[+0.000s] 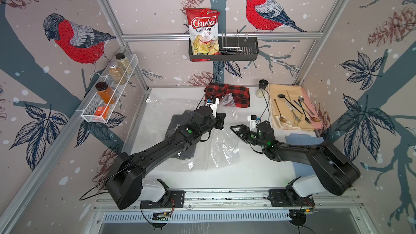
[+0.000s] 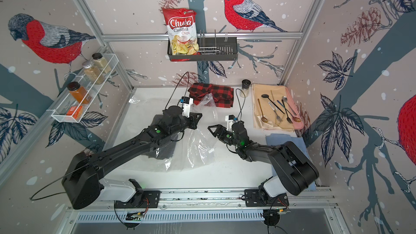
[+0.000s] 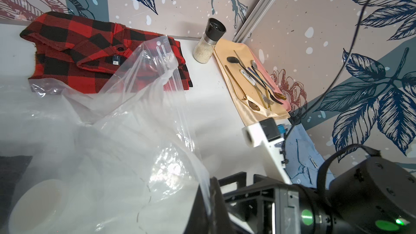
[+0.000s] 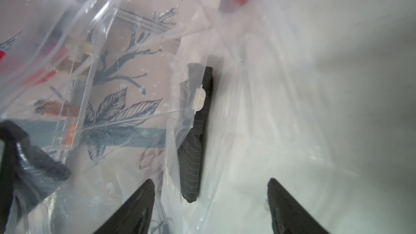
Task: Place the folded shirt into the vacuum bag
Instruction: Adjust the vacuum bag at the center of the board.
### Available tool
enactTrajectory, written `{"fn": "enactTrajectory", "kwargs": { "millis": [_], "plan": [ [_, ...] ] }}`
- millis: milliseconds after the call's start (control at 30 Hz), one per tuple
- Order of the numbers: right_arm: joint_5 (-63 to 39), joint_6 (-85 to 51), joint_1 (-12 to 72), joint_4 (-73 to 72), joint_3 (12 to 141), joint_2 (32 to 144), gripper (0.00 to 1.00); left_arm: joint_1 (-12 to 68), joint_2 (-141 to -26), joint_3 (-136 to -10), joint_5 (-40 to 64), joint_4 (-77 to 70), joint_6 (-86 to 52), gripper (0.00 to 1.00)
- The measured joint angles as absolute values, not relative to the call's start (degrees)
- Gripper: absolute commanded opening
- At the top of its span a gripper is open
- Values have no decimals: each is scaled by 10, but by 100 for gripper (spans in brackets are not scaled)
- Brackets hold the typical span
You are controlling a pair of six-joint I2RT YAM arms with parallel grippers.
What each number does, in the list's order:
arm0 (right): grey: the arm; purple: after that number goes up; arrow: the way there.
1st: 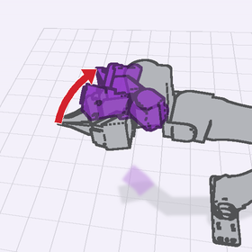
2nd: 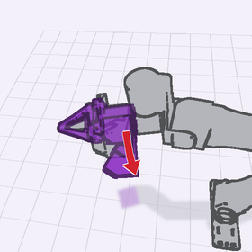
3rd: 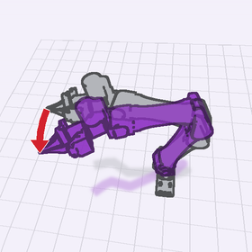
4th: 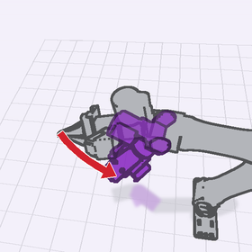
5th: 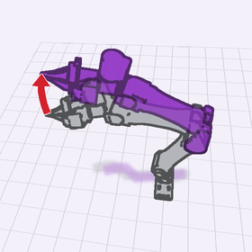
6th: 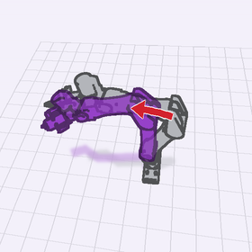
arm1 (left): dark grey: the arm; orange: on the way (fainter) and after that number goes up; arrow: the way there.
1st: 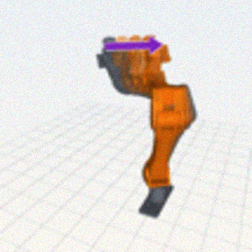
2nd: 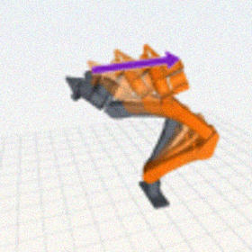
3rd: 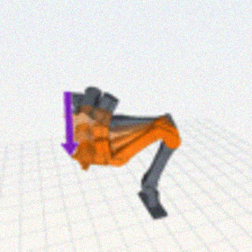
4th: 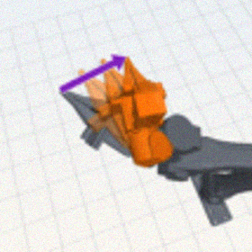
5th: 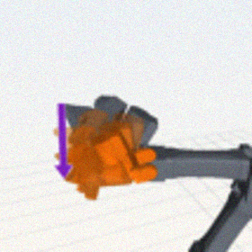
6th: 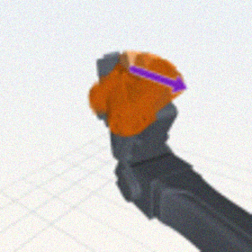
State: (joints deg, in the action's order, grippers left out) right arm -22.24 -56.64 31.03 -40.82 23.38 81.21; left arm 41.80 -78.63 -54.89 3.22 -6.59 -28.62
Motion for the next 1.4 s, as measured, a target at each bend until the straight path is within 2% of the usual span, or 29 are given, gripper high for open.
{"fn": "enactTrajectory", "kwargs": {
  "millis": [100, 233, 333, 367, 467, 500, 633, 900, 1100, 1400],
  "plan": [
    [-218, -543, 276, -358, 220, 790, 86, 418, -790, -549, 32, -66, -286, 0],
    [-225, -525, 271, -316, 233, 806, 88, 418, -792, -552, 32, -65, -286, 0],
    [-232, -521, 285, -304, 260, 841, 84, 418, -792, -555, 32, -64, -287, 0],
    [-237, -520, 292, -303, 271, 854, 77, 418, -792, -555, 32, -63, -287, 0],
    [-251, -519, 310, -303, 303, 898, 35, 418, -788, -555, 31, -60, -287, 0],
    [-256, -521, 317, -301, 314, 907, 24, 418, -785, -556, 29, -57, -287, 0],
    [-256, -522, 344, -266, 373, 906, 1, 406, -763, -560, 23, -39, -281, 0],
    [-226, -479, 425, -129, 589, 881, 0, 295, -689, -627, 20, 40, -215, 0],
    [-197, -464, 474, -30, 753, 893, 0, 215, -657, -710, 71, 88, -180, 0],
    [-185, -462, 507, 53, 917, 925, 0, 154, -660, -863, 126, 175, -161, 0]
  ]
}}
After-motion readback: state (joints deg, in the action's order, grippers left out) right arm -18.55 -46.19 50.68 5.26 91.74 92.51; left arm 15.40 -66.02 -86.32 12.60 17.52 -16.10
